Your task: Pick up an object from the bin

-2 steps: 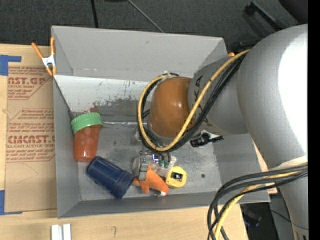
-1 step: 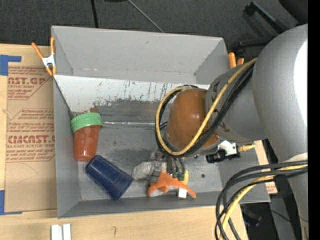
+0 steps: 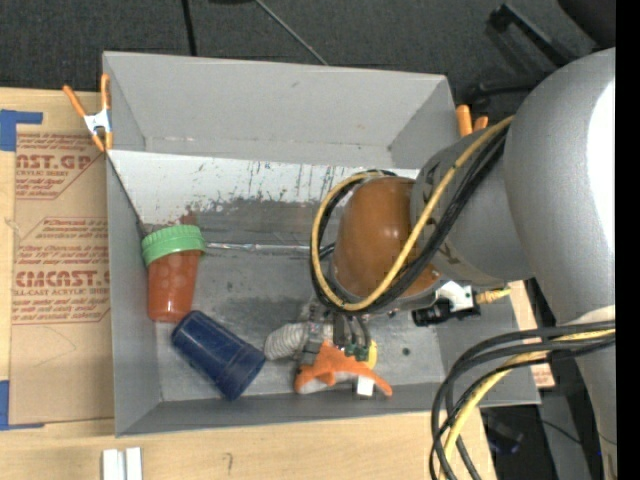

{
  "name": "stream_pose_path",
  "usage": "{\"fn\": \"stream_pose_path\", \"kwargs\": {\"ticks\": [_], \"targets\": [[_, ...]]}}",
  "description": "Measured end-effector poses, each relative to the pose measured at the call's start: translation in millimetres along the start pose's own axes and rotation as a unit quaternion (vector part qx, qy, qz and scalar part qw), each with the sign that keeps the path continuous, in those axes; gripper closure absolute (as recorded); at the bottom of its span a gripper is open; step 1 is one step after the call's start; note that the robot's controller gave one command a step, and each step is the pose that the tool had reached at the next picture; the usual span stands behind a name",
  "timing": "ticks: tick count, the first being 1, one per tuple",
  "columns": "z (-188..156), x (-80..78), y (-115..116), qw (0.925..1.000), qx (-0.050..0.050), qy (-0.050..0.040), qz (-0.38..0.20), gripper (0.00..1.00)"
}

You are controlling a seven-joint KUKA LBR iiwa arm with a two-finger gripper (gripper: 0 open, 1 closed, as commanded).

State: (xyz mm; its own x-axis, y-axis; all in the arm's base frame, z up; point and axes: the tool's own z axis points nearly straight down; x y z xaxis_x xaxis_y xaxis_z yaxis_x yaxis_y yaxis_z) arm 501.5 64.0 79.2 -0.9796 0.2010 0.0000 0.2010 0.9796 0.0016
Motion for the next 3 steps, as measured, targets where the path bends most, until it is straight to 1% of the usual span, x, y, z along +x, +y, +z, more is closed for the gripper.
{"fn": "stream_pose_path", "kwargs": {"ticks": [1,2,3], "targets": [[-111,-17.4,0,0.9999,0.0,-0.0004,-0.016,1.0],[-111,-17.4,0,0.9999,0.0,-0.0004,-0.016,1.0],[-158,-14.0,-4,1.0,0.001,0.0031,-0.008,1.0]]}}
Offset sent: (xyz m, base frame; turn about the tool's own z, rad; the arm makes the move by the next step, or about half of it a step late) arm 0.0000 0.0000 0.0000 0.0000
